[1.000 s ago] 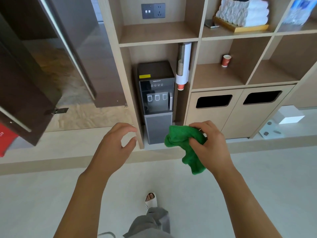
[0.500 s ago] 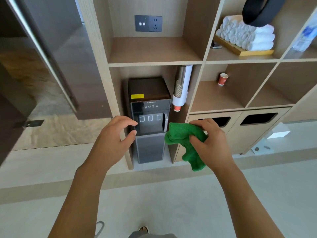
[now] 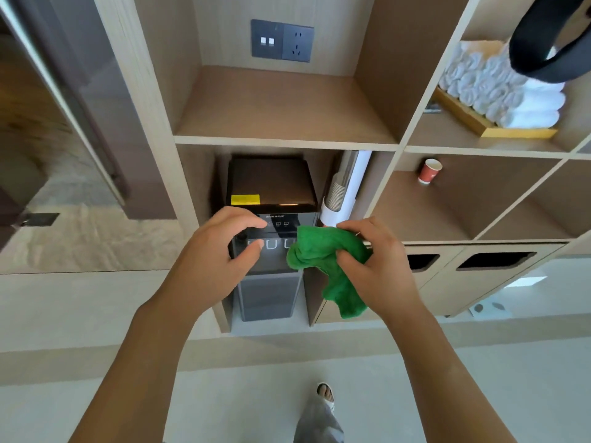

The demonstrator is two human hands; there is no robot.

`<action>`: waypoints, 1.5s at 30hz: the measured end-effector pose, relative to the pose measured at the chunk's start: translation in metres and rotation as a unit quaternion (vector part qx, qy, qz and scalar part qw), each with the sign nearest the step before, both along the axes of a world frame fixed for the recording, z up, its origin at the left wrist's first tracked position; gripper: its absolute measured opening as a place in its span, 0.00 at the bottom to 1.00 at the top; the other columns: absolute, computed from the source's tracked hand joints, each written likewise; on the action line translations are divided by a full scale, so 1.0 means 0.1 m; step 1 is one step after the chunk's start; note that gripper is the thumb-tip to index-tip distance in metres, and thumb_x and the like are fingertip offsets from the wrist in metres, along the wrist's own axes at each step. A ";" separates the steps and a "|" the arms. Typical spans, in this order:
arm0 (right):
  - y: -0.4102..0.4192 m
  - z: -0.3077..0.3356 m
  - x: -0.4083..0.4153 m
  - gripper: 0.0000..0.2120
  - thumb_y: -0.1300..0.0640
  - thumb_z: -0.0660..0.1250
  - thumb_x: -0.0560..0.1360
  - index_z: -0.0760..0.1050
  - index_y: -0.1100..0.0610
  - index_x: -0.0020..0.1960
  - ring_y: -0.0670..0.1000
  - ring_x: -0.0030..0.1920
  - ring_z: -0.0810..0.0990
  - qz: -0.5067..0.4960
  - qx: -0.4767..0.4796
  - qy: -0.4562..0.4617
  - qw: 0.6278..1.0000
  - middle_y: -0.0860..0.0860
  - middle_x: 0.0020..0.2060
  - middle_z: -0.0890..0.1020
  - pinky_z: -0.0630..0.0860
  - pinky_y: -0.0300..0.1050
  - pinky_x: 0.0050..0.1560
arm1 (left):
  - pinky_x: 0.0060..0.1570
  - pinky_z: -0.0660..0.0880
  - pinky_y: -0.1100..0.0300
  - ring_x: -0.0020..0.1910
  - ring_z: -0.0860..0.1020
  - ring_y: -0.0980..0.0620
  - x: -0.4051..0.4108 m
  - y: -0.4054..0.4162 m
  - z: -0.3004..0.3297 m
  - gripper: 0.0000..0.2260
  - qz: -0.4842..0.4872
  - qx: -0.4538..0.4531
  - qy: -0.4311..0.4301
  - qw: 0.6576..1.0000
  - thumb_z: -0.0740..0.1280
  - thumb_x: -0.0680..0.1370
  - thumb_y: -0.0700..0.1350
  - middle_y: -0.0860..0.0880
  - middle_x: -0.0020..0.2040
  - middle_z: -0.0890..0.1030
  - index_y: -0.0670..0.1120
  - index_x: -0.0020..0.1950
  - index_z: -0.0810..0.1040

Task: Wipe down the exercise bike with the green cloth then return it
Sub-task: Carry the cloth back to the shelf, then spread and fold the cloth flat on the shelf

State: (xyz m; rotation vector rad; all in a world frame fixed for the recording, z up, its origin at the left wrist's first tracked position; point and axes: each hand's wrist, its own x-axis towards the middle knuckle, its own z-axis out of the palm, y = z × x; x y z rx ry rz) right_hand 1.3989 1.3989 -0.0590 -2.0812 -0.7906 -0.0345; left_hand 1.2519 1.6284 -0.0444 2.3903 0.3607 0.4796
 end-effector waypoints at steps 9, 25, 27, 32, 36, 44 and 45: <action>0.17 0.19 1.31 0.19 0.60 0.75 0.74 0.74 0.42 0.59 0.40 0.54 0.80 0.089 0.029 0.045 0.995 0.36 0.51 0.80 0.80 0.34 0.46 | 0.61 0.68 0.74 0.67 0.74 0.63 1.22 -0.32 0.09 0.21 0.000 -0.019 -0.010 1.000 0.70 0.79 0.58 0.65 0.65 0.75 0.57 0.71 0.76; 0.50 0.55 2.28 0.18 0.56 0.75 0.72 0.75 0.40 0.56 0.46 0.55 0.84 0.209 0.114 0.047 0.970 0.39 0.53 0.83 0.83 0.44 0.52 | 0.52 0.78 0.56 0.54 0.81 0.54 2.18 -0.14 0.39 0.11 0.062 0.081 -0.150 0.983 0.70 0.80 0.44 0.59 0.54 0.81 0.52 0.62 0.82; 0.58 0.65 2.34 0.19 0.58 0.74 0.72 0.77 0.40 0.58 0.47 0.57 0.84 0.220 0.131 0.025 0.966 0.40 0.54 0.83 0.83 0.44 0.54 | 0.51 0.77 0.60 0.53 0.81 0.54 2.24 -0.04 0.47 0.10 0.063 0.086 -0.169 0.980 0.70 0.81 0.44 0.60 0.52 0.80 0.53 0.62 0.81; 0.87 0.84 2.47 0.24 0.66 0.73 0.70 0.79 0.45 0.61 0.48 0.59 0.82 0.227 0.115 -0.044 0.966 0.40 0.55 0.82 0.79 0.39 0.59 | 0.48 0.77 0.60 0.49 0.81 0.53 2.35 0.30 0.65 0.07 0.070 0.118 -0.203 0.970 0.70 0.81 0.46 0.59 0.49 0.79 0.53 0.60 0.81; 1.16 0.93 2.55 0.21 0.65 0.74 0.71 0.81 0.46 0.59 0.45 0.56 0.82 0.207 0.090 -0.077 0.971 0.39 0.53 0.83 0.79 0.41 0.57 | 0.49 0.72 0.70 0.50 0.80 0.54 2.37 0.61 0.75 0.07 0.083 0.123 -0.230 0.962 0.71 0.82 0.45 0.58 0.49 0.79 0.52 0.59 0.81; 1.72 1.13 2.86 0.12 0.63 0.72 0.78 0.83 0.51 0.59 0.44 0.55 0.83 0.164 0.048 -0.120 0.978 0.41 0.52 0.86 0.82 0.52 0.59 | 0.54 0.79 0.58 0.52 0.80 0.59 2.61 1.33 0.84 0.12 0.082 0.098 -0.235 0.964 0.71 0.80 0.51 0.64 0.54 0.80 0.56 0.64 0.80; 1.78 1.13 2.90 0.12 0.62 0.72 0.79 0.83 0.52 0.60 0.45 0.57 0.83 0.151 0.028 -0.133 0.979 0.43 0.54 0.85 0.81 0.53 0.61 | 0.55 0.80 0.55 0.53 0.80 0.59 2.64 1.42 0.83 0.14 0.087 0.095 -0.229 0.965 0.72 0.80 0.50 0.63 0.54 0.80 0.56 0.65 0.80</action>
